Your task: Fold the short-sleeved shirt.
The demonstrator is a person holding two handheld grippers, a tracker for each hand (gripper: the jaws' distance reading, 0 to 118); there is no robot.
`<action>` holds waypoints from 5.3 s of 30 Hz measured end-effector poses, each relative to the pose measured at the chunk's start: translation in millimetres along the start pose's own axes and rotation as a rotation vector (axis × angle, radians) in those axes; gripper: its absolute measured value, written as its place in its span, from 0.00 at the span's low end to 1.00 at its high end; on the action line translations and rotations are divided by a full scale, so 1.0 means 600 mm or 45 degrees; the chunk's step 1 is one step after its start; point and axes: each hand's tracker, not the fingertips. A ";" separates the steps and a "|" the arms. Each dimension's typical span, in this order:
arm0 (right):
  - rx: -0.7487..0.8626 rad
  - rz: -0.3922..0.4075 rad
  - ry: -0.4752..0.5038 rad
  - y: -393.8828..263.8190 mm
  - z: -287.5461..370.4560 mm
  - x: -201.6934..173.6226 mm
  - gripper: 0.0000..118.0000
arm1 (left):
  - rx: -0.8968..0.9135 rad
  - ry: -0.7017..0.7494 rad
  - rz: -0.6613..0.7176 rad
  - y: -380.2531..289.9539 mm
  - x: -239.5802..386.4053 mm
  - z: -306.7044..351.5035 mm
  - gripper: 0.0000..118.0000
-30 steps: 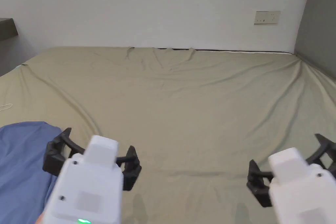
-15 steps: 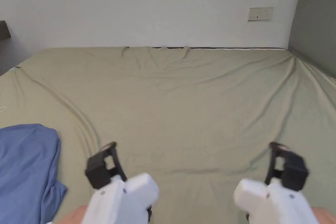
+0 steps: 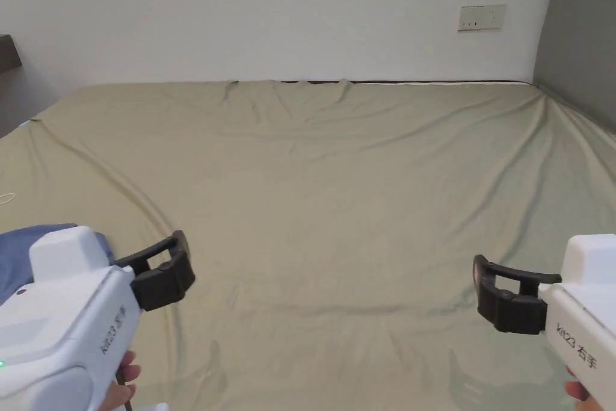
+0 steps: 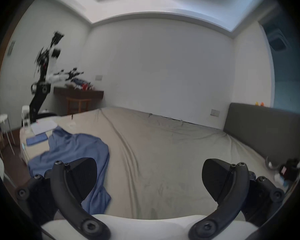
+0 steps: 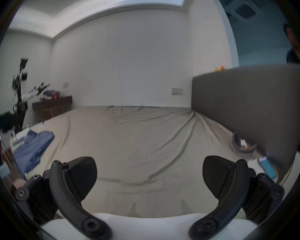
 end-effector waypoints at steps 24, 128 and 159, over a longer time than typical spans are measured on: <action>0.044 -0.022 0.058 -0.001 -0.004 0.000 1.00 | -0.037 -0.110 -0.083 -0.018 0.018 -0.008 0.99; -0.123 0.036 0.513 -0.013 -0.078 -0.078 0.00 | -0.838 0.412 0.076 -0.138 -0.254 -0.437 0.63; 0.085 -0.028 0.308 0.009 -0.068 -0.016 0.00 | -0.353 -0.316 -0.007 0.256 0.095 -0.287 0.02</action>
